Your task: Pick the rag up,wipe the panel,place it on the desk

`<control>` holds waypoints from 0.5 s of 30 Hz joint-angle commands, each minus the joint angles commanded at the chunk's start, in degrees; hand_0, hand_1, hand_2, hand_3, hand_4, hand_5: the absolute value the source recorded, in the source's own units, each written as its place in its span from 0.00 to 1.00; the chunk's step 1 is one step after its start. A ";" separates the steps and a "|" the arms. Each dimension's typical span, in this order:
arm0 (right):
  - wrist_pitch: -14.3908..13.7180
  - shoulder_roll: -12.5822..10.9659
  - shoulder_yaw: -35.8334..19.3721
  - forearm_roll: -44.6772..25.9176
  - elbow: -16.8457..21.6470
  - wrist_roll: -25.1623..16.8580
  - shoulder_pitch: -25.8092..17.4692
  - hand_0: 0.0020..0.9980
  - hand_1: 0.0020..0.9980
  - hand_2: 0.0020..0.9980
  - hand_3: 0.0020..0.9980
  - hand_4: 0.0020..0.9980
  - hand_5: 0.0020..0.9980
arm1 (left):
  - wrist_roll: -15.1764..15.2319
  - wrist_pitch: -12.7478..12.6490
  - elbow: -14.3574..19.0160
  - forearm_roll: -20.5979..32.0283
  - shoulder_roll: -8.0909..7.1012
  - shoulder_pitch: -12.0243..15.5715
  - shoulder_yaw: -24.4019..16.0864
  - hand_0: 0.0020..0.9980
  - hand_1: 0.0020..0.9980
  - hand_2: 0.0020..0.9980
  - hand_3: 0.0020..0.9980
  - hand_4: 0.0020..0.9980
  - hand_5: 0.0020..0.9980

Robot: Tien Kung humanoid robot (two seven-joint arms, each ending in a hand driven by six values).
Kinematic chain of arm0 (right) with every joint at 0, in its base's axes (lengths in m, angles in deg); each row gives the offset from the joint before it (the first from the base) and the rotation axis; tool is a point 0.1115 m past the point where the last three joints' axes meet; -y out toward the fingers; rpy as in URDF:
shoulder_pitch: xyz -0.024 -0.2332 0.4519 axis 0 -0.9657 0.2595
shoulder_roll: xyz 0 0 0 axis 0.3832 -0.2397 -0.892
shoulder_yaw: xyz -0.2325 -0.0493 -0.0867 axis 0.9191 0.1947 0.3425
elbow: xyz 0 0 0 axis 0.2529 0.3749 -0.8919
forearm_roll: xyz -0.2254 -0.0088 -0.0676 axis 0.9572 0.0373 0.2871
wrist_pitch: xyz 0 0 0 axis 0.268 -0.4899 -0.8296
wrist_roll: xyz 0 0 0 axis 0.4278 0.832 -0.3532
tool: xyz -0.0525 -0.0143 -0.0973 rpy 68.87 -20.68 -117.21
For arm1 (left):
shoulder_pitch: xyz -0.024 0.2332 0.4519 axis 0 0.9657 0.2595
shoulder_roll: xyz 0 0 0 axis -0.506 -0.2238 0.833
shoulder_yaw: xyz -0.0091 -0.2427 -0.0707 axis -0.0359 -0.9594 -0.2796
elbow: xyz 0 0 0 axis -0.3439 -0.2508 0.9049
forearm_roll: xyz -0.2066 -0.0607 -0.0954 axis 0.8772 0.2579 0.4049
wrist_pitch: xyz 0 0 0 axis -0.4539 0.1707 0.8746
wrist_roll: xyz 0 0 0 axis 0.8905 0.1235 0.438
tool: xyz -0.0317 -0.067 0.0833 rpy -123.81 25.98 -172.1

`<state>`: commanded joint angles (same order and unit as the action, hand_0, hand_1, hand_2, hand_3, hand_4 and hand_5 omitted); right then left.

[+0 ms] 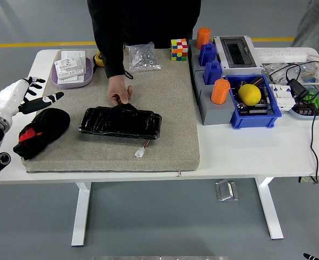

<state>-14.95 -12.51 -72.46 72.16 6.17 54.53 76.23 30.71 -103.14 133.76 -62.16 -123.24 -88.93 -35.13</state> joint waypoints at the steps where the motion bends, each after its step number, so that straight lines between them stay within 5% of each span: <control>1: -0.02 0.02 -0.04 -0.02 -0.01 -0.02 0.01 0.78 0.67 0.72 0.64 1.00 0.56 | -0.30 0.19 0.73 0.30 -0.31 0.14 -0.30 0.45 0.65 0.77 0.82 1.00 0.88; 8: -0.03 0.04 -0.28 -0.05 0.01 -0.01 -0.14 0.78 0.67 0.72 0.64 1.00 0.56 | -1.49 0.75 7.37 1.72 -2.98 2.17 -3.96 0.45 0.65 0.76 0.81 1.00 0.89; 15: -0.10 0.15 -0.56 0.09 0.05 0.01 -0.19 0.78 0.67 0.72 0.64 1.00 0.56 | -2.95 1.41 12.30 1.01 -3.98 4.44 -9.17 0.45 0.65 0.76 0.81 1.00 0.87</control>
<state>-15.05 -12.36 -73.02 72.25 6.22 54.54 76.04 27.76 -101.73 146.05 -61.15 -127.22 -84.49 -44.30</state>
